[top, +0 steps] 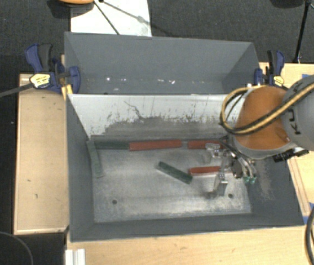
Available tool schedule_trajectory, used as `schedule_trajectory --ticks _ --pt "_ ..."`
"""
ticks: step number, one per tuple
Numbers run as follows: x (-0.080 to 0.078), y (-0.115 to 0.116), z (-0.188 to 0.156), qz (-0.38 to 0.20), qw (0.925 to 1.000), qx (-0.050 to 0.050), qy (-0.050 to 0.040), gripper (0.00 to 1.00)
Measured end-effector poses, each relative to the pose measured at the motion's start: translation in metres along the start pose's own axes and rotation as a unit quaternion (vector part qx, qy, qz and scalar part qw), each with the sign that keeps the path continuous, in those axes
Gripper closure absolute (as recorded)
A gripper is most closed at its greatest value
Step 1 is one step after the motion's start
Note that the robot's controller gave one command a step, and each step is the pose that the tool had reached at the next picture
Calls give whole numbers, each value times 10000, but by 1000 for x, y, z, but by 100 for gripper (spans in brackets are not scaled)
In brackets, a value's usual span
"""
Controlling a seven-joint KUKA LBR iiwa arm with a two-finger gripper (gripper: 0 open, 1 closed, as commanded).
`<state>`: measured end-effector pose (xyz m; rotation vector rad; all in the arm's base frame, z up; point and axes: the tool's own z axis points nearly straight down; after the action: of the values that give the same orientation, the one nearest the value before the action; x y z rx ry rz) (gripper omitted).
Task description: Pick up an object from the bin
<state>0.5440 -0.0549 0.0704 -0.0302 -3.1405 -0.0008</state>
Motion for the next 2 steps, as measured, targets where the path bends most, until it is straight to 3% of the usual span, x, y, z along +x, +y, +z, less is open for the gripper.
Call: schedule_trajectory --ticks 1,2 --pt "2 8 0 -1399 9902 1 5 0" --pt "-1 0 -1 5 10000 3 -21 100"
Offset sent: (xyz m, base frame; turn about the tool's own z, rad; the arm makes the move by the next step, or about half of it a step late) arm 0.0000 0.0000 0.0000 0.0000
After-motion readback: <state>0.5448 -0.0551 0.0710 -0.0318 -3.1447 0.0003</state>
